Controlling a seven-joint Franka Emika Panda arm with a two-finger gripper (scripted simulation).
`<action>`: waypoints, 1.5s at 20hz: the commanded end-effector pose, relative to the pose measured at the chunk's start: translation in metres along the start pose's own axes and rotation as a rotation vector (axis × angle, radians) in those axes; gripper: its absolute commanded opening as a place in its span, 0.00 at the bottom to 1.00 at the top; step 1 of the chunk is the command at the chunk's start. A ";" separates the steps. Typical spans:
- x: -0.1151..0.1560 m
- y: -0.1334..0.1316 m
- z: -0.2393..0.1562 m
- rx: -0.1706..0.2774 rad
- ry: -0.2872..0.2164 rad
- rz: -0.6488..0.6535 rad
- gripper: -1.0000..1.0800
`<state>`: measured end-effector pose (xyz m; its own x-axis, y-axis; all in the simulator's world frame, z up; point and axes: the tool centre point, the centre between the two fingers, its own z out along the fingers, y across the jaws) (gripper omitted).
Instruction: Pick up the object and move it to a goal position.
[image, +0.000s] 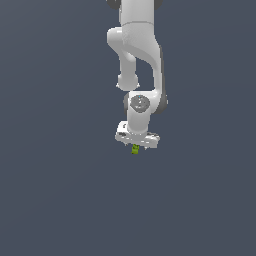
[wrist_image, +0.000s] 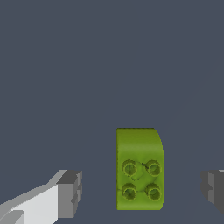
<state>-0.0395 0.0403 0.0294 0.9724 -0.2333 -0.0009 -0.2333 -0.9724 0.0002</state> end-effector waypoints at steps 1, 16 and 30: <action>0.000 0.000 0.010 0.000 0.001 0.001 0.96; 0.001 0.000 0.017 0.000 0.001 0.001 0.00; -0.023 -0.060 0.007 0.000 0.001 0.001 0.00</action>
<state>-0.0462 0.0904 0.0200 0.9718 -0.2358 -0.0005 -0.2358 -0.9718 0.0005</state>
